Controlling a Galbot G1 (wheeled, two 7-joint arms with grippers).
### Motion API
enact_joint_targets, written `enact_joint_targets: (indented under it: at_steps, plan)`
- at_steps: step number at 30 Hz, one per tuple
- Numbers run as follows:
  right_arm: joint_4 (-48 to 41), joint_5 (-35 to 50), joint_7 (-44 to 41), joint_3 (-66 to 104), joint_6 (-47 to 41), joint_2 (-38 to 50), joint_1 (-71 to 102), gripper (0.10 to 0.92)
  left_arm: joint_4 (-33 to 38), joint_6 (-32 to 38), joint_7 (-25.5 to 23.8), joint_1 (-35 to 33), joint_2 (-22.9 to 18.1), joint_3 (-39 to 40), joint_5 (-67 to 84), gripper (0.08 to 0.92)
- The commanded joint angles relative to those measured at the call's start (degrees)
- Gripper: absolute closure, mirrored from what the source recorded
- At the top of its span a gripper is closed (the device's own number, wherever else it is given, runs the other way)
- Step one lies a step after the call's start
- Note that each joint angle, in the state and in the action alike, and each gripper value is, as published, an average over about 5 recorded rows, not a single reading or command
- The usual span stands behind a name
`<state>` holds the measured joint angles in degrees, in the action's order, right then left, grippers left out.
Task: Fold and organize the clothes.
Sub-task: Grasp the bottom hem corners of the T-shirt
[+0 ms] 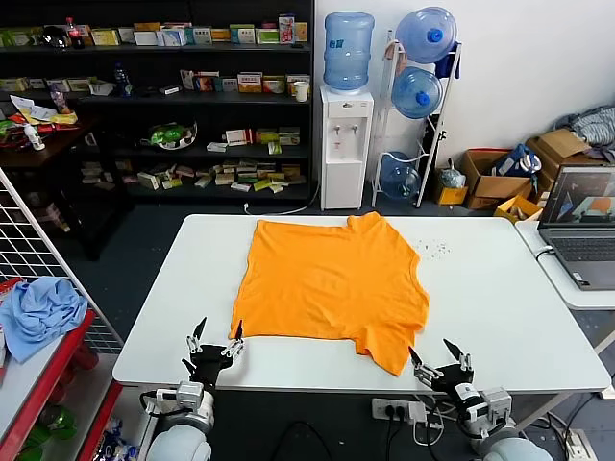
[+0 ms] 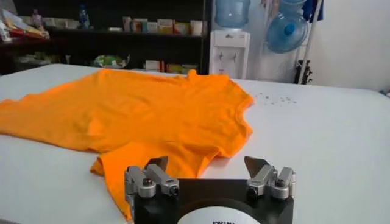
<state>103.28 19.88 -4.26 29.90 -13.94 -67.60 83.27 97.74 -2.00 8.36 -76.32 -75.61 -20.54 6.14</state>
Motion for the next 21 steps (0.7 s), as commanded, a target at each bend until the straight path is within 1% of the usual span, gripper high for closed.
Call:
enact_joint_targets:
  at_steps: [1, 7, 16, 19, 21]
  plan:
    - [-1.37, 1.34, 2.96, -2.32, -3.03, -0.54, -2.48, 0.203, 0.32, -7.09, 0.25, 1.52, 1.04, 0.81, 2.79, 0.177]
    - [-3.38, 0.34, 4.4, -4.59, -3.98, -1.9, -5.31, 0.203, -0.47, -9.46, 0.77, 2.88, 2.48, 1.9, 6.1, 0.177]
    - [-4.84, -0.14, 6.51, -6.4, -5.12, -3.77, -7.57, 0.203, -1.65, -11.65, 1.56, 3.63, 3.35, 2.43, 9.39, 0.178]
    - [-5.11, -0.32, 7.07, -6.54, -5.48, -4.35, -7.59, 0.208, -2.45, -12.18, 1.86, 3.92, 3.24, 2.69, 10.56, 0.213]
    - [-5.36, -0.42, 7.4, -6.58, -5.77, -4.62, -7.63, 0.228, -3.1, -12.27, 1.98, 4.17, 3.0, 3.0, 10.94, 0.267]
